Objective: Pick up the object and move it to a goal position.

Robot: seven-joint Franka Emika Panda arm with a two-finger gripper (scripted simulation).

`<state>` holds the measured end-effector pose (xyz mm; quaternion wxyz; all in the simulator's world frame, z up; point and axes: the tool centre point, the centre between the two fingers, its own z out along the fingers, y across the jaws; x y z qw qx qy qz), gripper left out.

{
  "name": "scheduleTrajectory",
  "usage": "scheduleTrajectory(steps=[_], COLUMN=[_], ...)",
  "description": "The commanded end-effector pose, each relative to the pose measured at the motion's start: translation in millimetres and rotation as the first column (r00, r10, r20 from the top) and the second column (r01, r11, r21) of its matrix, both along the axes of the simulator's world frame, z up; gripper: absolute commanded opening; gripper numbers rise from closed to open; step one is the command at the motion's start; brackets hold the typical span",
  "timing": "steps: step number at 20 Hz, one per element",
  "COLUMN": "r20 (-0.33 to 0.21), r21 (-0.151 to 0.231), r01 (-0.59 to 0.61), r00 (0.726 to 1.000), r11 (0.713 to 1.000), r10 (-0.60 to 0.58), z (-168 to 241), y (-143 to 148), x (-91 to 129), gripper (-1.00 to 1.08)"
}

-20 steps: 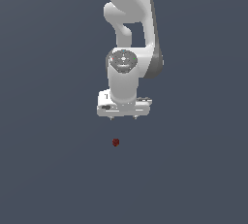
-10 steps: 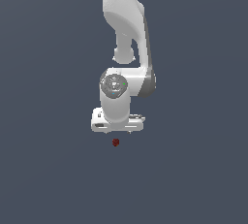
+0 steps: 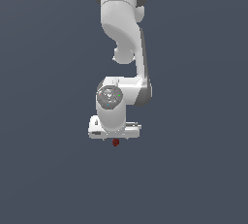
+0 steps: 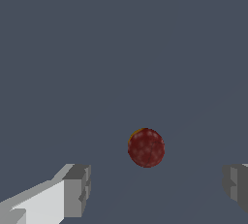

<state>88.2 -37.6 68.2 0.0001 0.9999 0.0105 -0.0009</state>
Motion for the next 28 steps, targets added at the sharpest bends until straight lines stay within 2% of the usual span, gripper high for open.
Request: scheduleTrajectory(steps=[1, 6, 14, 20, 21, 28], r20=[0.002, 0.001, 0.001, 0.002, 0.002, 0.002], r21=[0.0, 0.0, 0.0, 0.0, 0.0, 0.0], r01=[0.0, 0.0, 0.0, 0.0, 0.0, 0.0], r00=[1.0, 1.0, 1.0, 1.0, 1.0, 1.0], r11=[1.0, 1.0, 1.0, 1.0, 1.0, 1.0], r10=[0.0, 0.0, 0.0, 0.0, 0.0, 0.0], z=[-1.2, -7.0, -45.7, -51.2, -51.2, -51.2], y=[-0.7, -0.5, -0.6, -0.7, -0.7, -0.7], x=[1.5, 0.5, 0.0, 1.5, 1.5, 1.5], gripper=[1.0, 1.0, 1.0, 1.0, -1.0, -1.0])
